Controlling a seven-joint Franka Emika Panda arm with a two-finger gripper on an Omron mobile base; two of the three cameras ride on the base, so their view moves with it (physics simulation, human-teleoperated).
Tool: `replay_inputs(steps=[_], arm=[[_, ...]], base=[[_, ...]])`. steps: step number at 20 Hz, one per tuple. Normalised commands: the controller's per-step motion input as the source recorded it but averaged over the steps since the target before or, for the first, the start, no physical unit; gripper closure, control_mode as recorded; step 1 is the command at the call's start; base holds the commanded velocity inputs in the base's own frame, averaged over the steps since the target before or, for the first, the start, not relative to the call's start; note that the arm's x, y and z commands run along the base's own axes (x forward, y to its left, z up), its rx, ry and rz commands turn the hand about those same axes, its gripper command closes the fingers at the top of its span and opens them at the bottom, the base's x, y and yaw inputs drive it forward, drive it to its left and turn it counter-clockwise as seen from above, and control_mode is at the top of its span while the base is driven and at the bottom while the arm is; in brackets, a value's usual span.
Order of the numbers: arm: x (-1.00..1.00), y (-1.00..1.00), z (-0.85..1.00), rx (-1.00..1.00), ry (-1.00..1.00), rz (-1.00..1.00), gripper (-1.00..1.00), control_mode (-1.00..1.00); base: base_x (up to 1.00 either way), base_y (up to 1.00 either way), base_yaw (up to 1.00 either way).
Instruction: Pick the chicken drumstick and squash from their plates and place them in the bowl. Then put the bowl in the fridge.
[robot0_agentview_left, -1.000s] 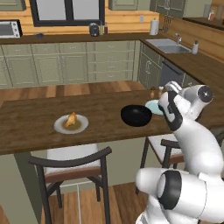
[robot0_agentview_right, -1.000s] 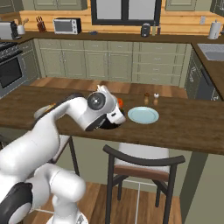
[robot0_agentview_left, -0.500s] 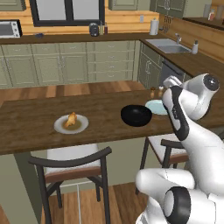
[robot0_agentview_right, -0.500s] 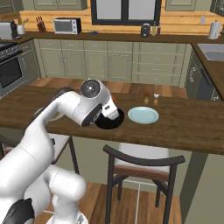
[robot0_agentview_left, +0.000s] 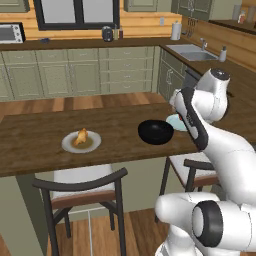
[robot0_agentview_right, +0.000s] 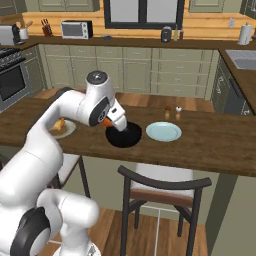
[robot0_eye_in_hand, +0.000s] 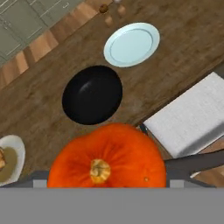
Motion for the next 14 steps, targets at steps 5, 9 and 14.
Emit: replay_inputs(steps=[5,9,14], arm=[[0.44,0.28,-0.63,-0.08,0.12,0.13,1.0,-1.0],[0.83,0.01,-0.54,-0.01,0.13,0.09,1.0,-1.0],[0.8,0.0,-0.48,0.0,0.01,0.08,1.0,-1.0]], base=[[0.0,0.0,0.0],[0.0,0.0,0.0],[0.0,0.0,0.0]])
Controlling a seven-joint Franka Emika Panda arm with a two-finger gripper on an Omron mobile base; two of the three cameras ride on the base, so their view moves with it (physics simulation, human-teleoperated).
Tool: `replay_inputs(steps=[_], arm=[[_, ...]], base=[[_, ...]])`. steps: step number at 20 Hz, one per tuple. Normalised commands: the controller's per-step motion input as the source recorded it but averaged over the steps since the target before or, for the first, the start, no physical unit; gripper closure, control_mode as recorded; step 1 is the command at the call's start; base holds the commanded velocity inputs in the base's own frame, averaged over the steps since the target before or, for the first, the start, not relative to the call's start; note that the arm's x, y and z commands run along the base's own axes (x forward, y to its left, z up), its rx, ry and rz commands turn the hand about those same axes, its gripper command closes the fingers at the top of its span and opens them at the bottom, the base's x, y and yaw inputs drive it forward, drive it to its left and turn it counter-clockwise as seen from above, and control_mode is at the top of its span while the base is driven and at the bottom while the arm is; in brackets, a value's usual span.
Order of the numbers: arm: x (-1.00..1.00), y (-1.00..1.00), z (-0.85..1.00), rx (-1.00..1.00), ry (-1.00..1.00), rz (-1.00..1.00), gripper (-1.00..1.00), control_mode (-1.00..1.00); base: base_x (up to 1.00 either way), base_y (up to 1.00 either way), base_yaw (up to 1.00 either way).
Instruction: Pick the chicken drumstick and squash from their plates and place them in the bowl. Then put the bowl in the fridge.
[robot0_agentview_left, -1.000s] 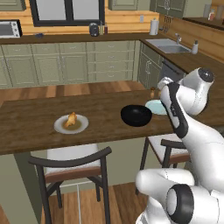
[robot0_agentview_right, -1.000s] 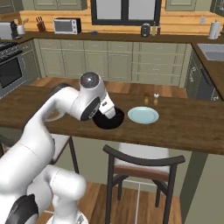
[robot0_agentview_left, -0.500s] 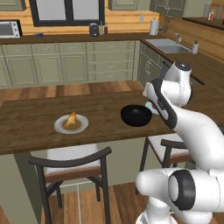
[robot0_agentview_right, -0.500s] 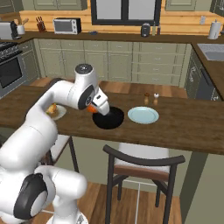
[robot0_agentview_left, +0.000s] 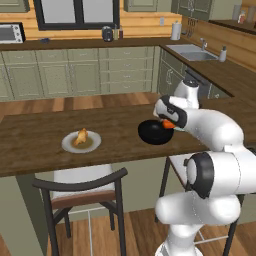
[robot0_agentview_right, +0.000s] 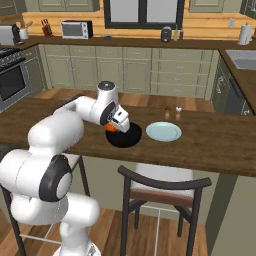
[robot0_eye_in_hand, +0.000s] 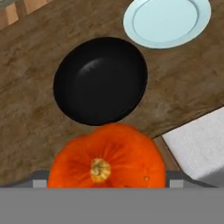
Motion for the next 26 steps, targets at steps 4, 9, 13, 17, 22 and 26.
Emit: replay_inputs(steps=[4,9,13,17,22,26], arm=[[0.75,-0.02,-0.46,0.0,0.0,0.06,1.0,-1.0],[0.53,0.0,-0.53,-0.01,0.0,0.03,1.0,-1.0],[0.39,0.0,-0.46,0.0,0.0,0.0,1.0,-1.0],[0.26,0.0,-0.35,0.0,0.0,0.0,-1.0,-1.0],[0.14,0.0,-0.09,0.0,0.0,0.0,-1.0,-1.0],[0.06,0.0,-0.06,0.0,0.0,0.0,-1.0,-1.0]], base=[[0.0,0.0,0.0],[0.0,0.0,0.0],[0.0,0.0,0.0],[0.0,0.0,0.0],[0.0,0.0,0.0],[0.0,0.0,0.0]])
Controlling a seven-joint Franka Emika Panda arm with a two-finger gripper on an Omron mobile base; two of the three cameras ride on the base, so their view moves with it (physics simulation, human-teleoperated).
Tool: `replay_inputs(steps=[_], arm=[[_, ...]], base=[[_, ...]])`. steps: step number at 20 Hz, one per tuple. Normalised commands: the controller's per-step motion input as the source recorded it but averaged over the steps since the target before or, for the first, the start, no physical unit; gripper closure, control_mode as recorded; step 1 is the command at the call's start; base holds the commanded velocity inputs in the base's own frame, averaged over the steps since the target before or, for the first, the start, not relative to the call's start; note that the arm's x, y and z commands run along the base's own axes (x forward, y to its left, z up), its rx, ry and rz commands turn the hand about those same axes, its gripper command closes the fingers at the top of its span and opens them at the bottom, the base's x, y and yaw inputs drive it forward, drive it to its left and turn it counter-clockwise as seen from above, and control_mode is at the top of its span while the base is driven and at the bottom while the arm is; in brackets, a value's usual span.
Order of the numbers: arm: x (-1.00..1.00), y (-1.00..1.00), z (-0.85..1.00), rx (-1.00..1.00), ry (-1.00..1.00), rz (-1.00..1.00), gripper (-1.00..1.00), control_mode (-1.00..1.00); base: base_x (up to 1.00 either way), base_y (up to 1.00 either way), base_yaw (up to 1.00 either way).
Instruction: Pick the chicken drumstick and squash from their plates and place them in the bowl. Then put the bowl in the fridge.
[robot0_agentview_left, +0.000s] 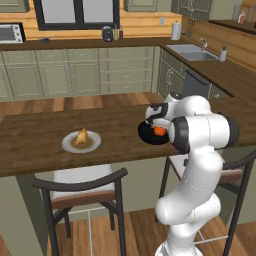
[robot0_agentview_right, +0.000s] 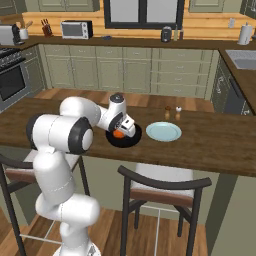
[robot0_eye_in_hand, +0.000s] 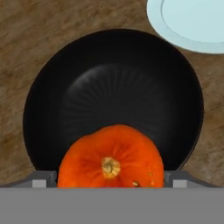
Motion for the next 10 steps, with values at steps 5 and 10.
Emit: replay_inputs(steps=[5,10], arm=[[0.0,0.0,-0.01,0.0,0.0,0.0,-1.0,-1.0],[-0.37,0.11,0.26,0.0,-0.08,0.0,-1.0,-1.0]], base=[[0.0,0.0,0.0],[0.0,0.0,0.0]])
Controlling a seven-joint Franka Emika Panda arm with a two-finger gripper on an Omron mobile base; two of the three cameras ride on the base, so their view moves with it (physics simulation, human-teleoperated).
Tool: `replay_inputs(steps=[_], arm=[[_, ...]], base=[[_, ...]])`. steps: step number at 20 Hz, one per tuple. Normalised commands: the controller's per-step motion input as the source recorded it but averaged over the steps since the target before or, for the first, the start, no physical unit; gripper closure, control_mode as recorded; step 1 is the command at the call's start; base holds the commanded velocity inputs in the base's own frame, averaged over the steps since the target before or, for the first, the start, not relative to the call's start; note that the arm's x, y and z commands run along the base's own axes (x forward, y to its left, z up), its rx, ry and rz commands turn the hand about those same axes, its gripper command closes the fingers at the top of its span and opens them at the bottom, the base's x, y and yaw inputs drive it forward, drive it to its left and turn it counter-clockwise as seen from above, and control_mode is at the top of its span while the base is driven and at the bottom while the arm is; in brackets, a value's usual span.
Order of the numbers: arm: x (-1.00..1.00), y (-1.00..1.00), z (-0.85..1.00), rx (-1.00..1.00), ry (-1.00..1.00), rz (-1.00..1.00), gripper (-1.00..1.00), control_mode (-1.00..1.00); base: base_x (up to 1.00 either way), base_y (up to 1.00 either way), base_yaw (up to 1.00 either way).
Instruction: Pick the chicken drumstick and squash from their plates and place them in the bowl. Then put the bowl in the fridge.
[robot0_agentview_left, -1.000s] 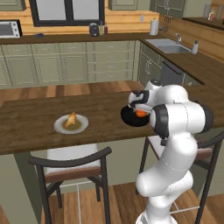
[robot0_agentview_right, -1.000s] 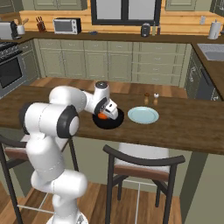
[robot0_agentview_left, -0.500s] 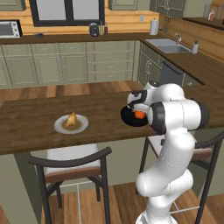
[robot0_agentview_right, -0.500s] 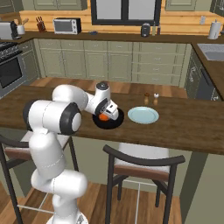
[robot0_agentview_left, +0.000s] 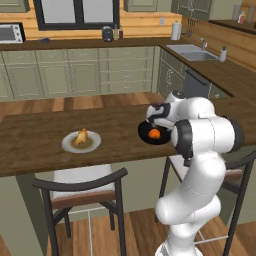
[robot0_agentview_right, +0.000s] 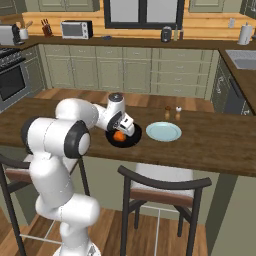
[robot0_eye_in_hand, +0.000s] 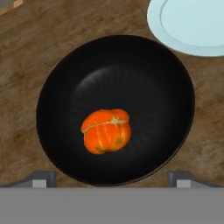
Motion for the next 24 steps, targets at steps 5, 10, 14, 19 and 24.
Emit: replay_inputs(steps=[5,10,14,19,24], arm=[[-0.69,0.65,0.39,0.01,-0.01,0.0,-1.0,-1.0],[-0.48,0.79,0.36,-0.01,0.0,0.0,-1.0,-1.0],[-0.09,0.7,0.42,0.0,0.12,0.02,-1.0,-1.0],[0.0,0.72,0.2,0.0,0.12,0.01,-1.0,-1.0],[0.0,0.82,0.0,0.0,0.04,0.09,-1.0,-1.0]], base=[[0.0,0.0,0.0],[0.0,0.0,0.0],[0.0,0.0,0.0],[0.0,0.0,0.0],[0.0,0.0,0.0]])
